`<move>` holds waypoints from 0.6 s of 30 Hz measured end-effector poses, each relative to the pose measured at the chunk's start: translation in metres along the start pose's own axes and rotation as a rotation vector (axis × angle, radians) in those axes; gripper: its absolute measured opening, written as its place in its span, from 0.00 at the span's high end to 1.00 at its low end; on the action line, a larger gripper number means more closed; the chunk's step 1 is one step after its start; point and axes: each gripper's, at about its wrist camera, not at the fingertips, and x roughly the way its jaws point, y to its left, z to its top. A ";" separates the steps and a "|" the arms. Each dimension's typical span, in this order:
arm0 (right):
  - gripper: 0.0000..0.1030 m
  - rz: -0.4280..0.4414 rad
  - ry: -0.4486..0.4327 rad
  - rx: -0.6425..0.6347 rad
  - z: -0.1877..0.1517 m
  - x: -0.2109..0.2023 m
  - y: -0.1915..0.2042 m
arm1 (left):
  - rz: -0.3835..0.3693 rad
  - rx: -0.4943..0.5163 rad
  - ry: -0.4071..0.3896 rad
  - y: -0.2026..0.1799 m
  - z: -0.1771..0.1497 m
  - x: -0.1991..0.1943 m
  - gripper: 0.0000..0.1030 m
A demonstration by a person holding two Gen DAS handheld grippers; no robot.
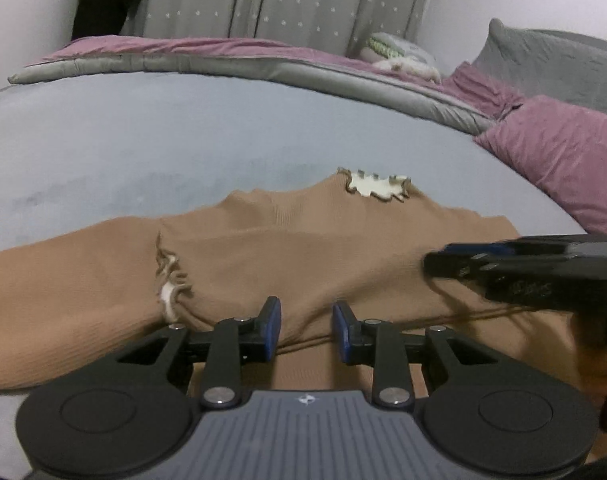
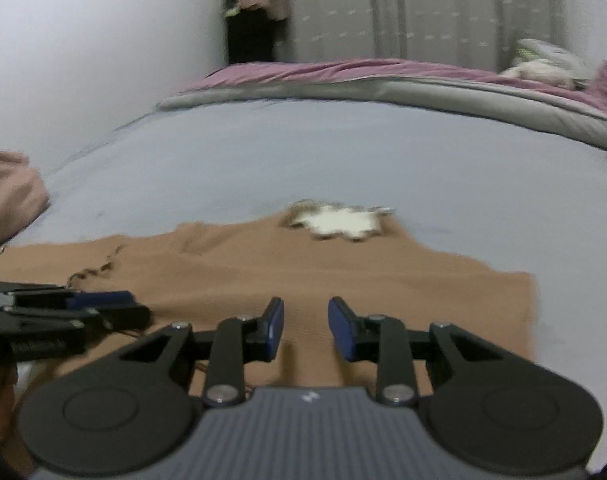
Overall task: Fold clothes
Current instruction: 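Move the open left gripper out to the other sleeve's cuff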
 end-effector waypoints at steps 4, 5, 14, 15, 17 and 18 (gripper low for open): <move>0.73 0.011 0.061 -0.043 -0.010 0.024 0.017 | -0.009 -0.013 0.026 0.004 0.000 -0.003 0.73; 0.73 0.008 0.060 -0.052 -0.014 0.023 0.018 | -0.015 -0.026 0.026 0.006 0.001 -0.004 0.73; 0.73 0.026 0.091 -0.043 -0.022 -0.002 0.015 | -0.014 -0.113 -0.049 0.020 0.008 -0.019 0.73; 0.72 0.029 0.089 -0.038 -0.020 -0.003 0.015 | -0.005 -0.115 -0.050 0.021 0.008 -0.018 0.73; 0.73 0.036 0.085 -0.037 -0.018 -0.001 0.019 | 0.005 -0.118 -0.043 0.023 0.007 -0.016 0.73; 0.73 0.040 0.084 -0.041 -0.017 0.002 0.022 | 0.012 -0.117 -0.037 0.023 0.007 -0.014 0.73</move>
